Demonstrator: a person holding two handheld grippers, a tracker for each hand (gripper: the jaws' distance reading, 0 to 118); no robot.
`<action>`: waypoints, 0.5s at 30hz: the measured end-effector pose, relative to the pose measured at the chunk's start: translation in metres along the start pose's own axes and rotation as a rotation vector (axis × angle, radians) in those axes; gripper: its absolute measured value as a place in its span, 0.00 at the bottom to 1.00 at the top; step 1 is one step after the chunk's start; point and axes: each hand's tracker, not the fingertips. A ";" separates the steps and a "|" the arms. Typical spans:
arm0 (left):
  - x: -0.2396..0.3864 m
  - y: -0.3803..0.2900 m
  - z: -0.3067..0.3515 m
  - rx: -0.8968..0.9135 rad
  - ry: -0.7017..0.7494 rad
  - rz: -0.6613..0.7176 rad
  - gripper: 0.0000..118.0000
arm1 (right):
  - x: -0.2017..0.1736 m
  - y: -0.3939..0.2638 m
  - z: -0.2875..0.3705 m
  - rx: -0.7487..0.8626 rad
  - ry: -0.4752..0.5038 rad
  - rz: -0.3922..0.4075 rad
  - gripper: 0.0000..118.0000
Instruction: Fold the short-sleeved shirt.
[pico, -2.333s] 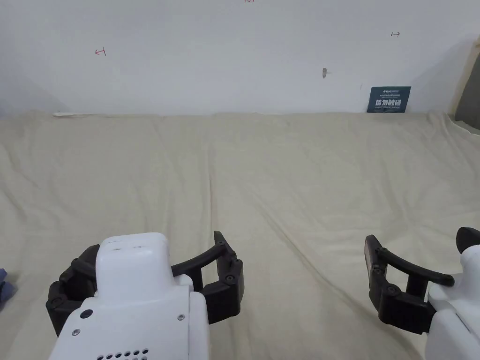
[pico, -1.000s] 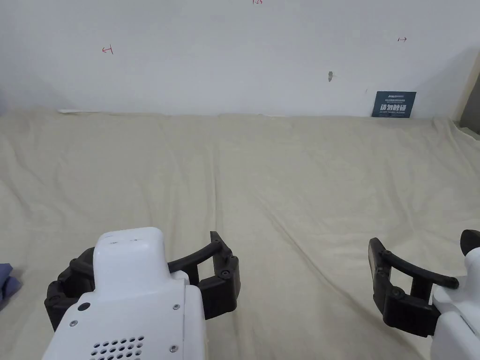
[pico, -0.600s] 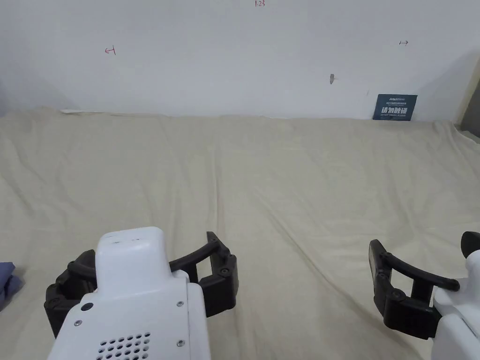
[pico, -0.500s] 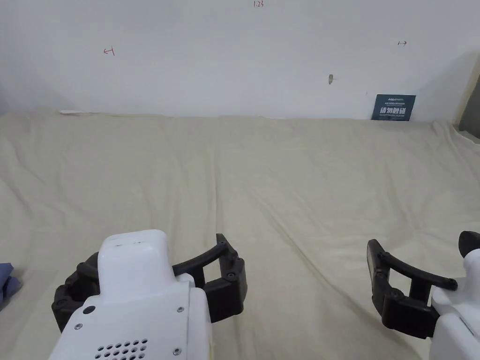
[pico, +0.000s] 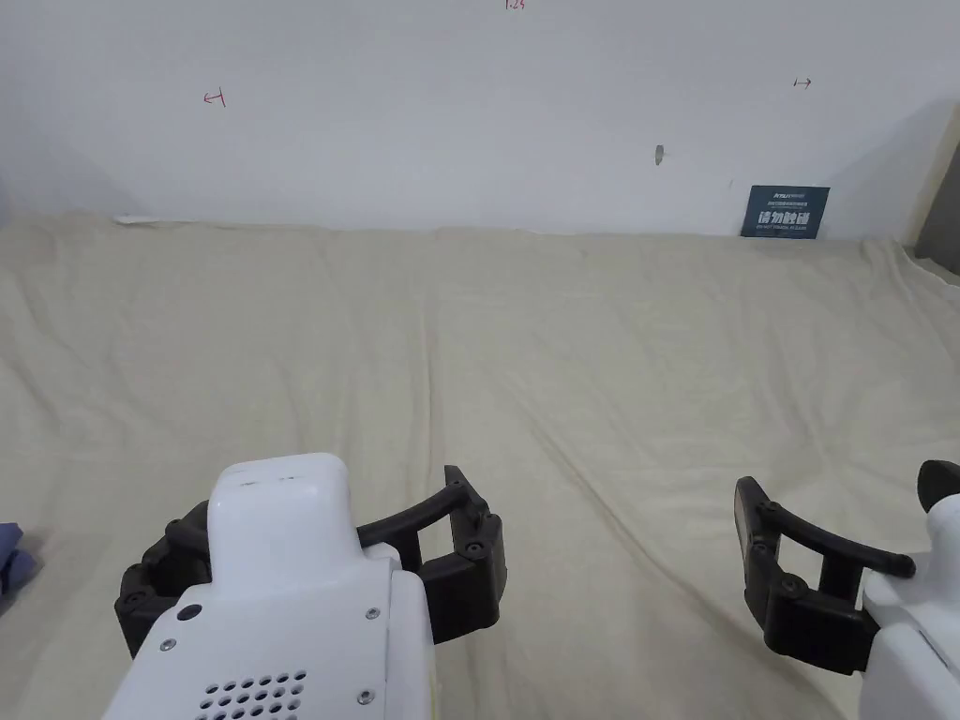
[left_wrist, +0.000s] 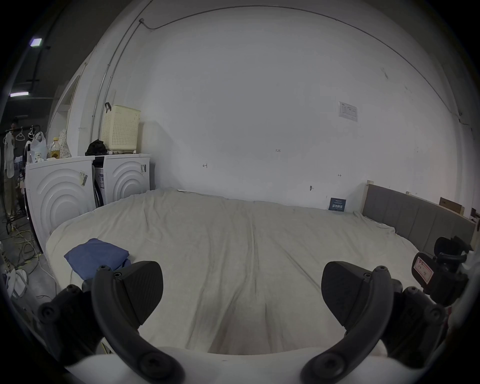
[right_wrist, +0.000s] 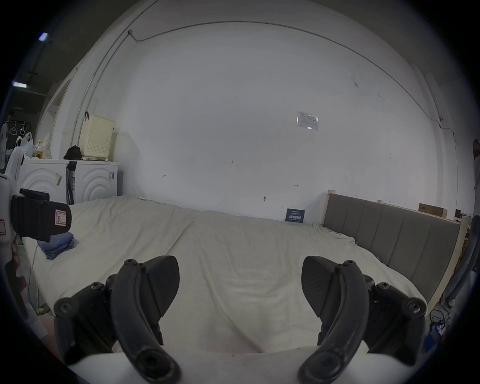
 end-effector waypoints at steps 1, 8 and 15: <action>0.000 0.000 0.000 0.001 0.000 0.001 1.00 | 0.000 0.000 0.000 0.001 0.000 0.002 0.84; -0.003 0.002 -0.001 0.007 0.012 -0.011 1.00 | 0.000 0.001 0.000 0.004 -0.003 0.007 0.84; -0.006 0.004 -0.002 0.007 0.021 -0.008 1.00 | 0.000 0.000 -0.001 -0.004 -0.002 0.001 0.84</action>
